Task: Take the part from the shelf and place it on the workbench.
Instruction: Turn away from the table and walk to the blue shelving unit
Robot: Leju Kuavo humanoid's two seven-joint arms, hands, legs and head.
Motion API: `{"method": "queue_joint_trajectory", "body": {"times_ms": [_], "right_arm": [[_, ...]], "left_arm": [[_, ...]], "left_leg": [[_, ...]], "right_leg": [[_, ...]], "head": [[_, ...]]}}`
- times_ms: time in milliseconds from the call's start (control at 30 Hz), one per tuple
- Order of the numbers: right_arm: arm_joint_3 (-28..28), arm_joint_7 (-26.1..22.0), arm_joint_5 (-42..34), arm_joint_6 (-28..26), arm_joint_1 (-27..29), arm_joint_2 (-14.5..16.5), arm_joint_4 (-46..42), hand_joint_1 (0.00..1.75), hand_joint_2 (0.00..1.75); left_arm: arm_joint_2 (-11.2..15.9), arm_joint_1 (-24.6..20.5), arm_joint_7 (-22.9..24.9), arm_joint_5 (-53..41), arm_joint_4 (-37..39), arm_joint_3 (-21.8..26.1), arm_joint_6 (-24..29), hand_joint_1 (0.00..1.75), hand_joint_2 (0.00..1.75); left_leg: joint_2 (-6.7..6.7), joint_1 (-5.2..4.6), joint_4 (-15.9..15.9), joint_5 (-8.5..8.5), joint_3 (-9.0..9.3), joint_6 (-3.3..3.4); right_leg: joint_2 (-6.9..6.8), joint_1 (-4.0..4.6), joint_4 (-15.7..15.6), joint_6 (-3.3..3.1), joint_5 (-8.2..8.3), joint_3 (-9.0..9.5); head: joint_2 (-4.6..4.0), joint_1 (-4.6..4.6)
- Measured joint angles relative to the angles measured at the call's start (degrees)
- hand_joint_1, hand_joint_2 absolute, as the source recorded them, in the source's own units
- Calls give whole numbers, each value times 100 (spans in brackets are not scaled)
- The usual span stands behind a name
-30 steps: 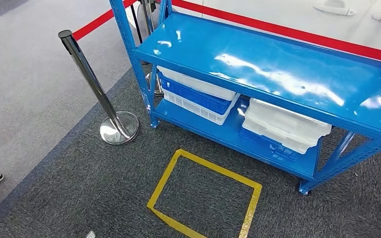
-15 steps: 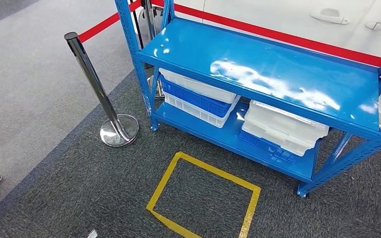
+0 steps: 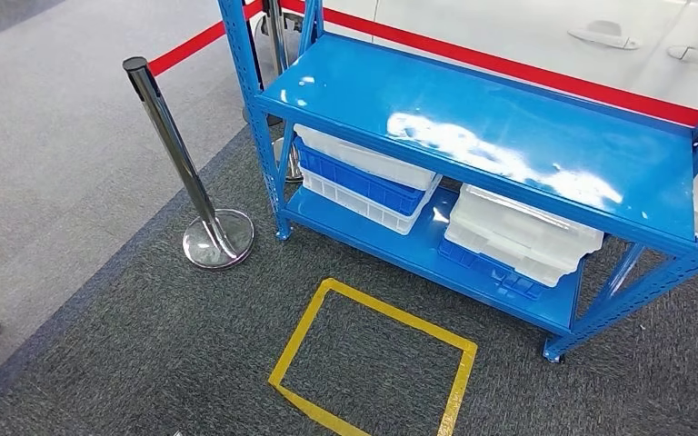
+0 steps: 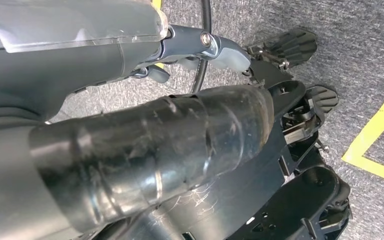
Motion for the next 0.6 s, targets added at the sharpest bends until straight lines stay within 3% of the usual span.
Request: {"method": "queue_joint_trajectory", "body": {"times_ms": [300,433,500,600], "right_arm": [[-4,234,19,7,32,8,0,0,0],[-7,256,26,4,32,10,0,0,0],[-7,253,31,4,34,9,0,0,0],[-5,236,40,-2,42,9,1,0,0]], "left_arm": [[-134,168,-66,4,-29,3,361,0,0],[-173,188,-86,3,-34,3,405,0,0],[-200,192,-90,2,-42,3,408,0,0],[-237,200,-90,-48,-50,3,507,0,0]], "left_leg": [[0,-14,70,-27,-36,56],[17,17,-34,47,-17,163],[69,46,-148,120,26,236],[168,13,-146,124,10,270]], "right_leg": [[3,-42,-20,49,25,-1],[-10,-36,-35,137,29,5],[-40,-20,268,152,-177,-133],[-56,-9,1243,139,-613,-627]], "head": [[0,0],[0,3],[0,6],[0,4]]}}
